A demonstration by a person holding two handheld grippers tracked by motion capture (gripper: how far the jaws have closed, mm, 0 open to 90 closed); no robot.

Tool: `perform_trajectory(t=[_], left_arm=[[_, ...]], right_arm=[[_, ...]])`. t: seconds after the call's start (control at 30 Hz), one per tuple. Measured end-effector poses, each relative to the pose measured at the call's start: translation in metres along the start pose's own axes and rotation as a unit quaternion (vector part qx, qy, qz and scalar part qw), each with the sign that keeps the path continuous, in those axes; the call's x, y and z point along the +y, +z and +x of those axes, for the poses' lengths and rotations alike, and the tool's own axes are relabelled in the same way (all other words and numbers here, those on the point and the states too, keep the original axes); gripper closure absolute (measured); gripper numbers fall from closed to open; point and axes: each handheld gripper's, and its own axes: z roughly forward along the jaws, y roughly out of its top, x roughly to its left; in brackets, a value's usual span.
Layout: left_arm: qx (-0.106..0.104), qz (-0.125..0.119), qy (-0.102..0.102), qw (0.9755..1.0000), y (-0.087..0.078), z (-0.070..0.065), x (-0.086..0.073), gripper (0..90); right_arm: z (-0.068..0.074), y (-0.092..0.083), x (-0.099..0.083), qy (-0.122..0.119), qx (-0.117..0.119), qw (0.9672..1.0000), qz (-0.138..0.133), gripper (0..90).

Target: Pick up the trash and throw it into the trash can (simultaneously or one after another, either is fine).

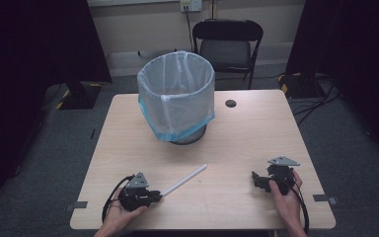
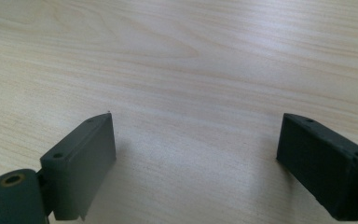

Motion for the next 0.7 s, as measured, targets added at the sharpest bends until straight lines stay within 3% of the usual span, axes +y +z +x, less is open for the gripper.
perform_trajectory(t=[0.27, 0.53, 0.7], left_arm=[[-0.004, -0.005, 0.002, 1.0, -0.001, -0.001, 0.001, 80.0], [-0.011, -0.044, -0.011, 0.9989, -0.01, 0.002, 0.004, 80.0], [-0.011, -0.046, -0.008, 0.9988, -0.011, 0.001, 0.005, 80.0]], right_arm=[[0.0, 0.0, 0.0, 0.0, 0.0, 1.0, 0.0, 10.6], [0.0, 0.0, 0.0, 0.0, 0.0, 1.0, 0.0, 10.7], [0.0, 0.0, 0.0, 0.0, 0.0, 1.0, 0.0, 10.6]])
